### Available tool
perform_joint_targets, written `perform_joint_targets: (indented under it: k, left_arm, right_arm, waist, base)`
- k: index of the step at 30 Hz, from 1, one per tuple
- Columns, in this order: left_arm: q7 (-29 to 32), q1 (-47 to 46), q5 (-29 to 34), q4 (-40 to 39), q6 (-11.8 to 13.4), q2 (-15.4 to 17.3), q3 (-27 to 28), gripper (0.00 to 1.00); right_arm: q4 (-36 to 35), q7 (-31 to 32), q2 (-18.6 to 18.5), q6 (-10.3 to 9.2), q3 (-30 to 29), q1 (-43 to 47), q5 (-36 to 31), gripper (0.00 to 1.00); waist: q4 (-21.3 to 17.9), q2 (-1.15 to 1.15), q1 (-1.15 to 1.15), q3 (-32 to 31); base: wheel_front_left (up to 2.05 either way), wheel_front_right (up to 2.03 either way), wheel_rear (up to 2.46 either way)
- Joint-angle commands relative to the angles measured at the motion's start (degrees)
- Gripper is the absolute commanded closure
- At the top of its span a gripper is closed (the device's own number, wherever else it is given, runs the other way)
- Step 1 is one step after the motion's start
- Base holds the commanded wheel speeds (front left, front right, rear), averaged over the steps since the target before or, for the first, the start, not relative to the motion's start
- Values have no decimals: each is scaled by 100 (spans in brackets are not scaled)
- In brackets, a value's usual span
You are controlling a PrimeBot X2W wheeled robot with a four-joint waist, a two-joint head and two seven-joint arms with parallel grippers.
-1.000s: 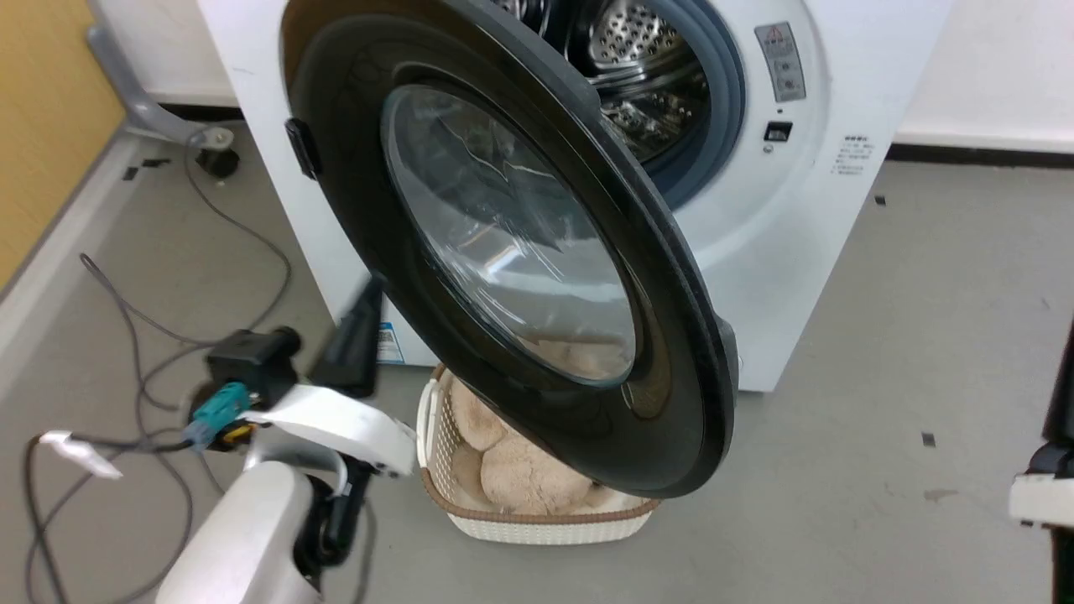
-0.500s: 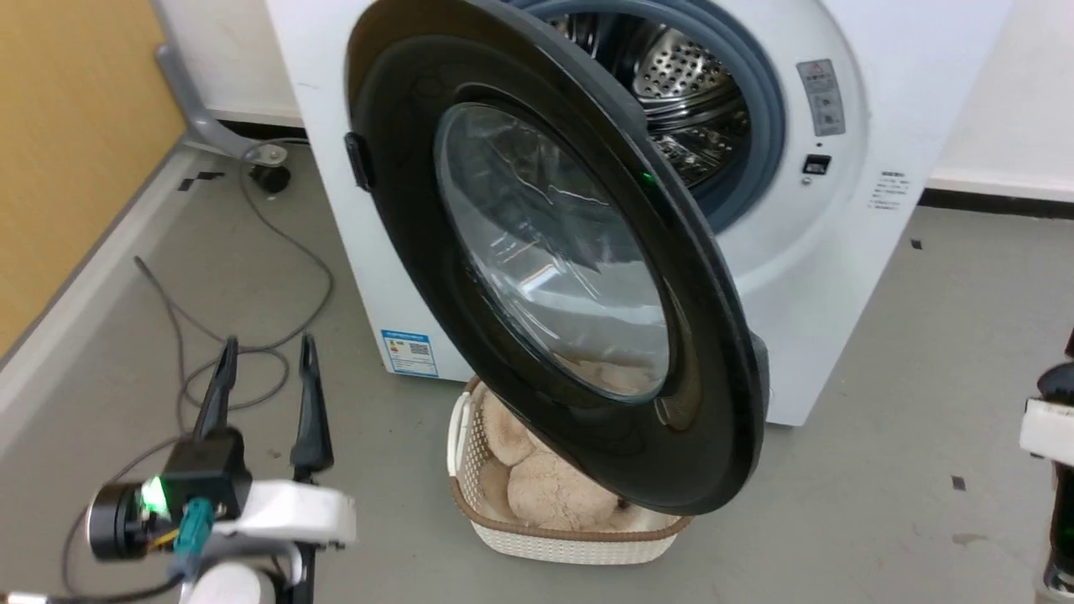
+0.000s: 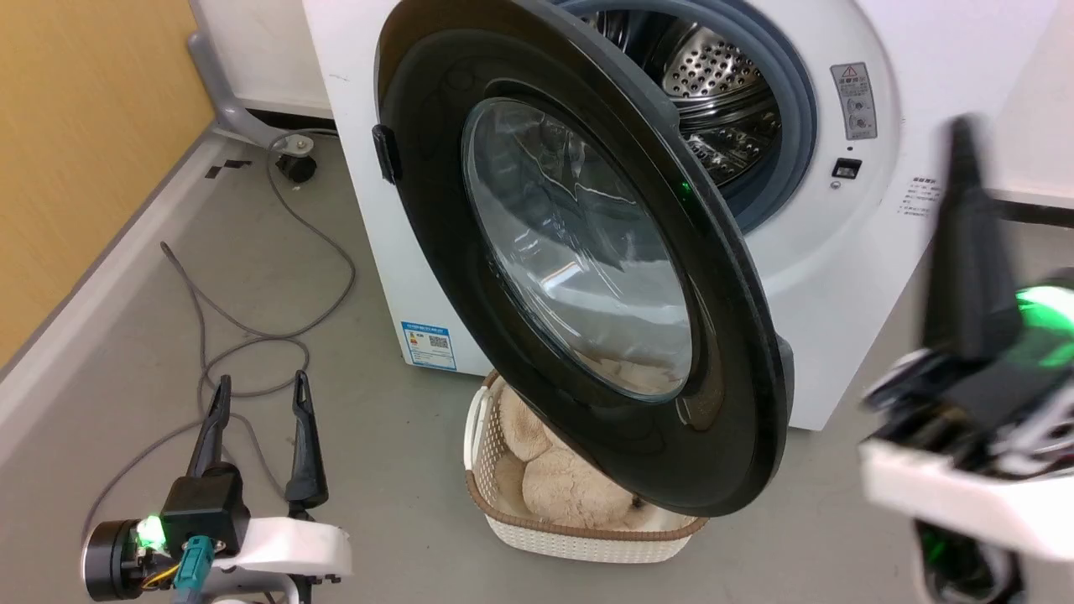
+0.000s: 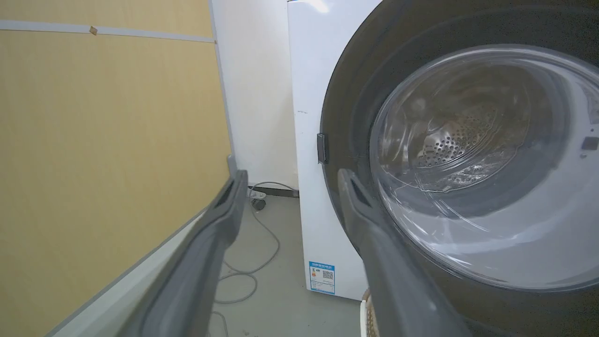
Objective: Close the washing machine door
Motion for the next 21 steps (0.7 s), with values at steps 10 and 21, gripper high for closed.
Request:
perform_joint_targets:
  k: [10, 21]
  left_arm:
    - [-25, 58, 214, -111, -183, -251, 240, 0]
    - [-25, -38, 383, -274, -265, -400, 367, 0]
  right_arm:
    - [779, -24, -1136, 5, 1970, -118, -641, 100]
    - [2131, -24, -1308, 5, 2343, 352, -1474, 100]
  waist:
    - [-55, 0, 0, 135]
    - [-156, 0, 0, 417]
  base:
    - [0, 0, 0]
    - [0, 0, 0]
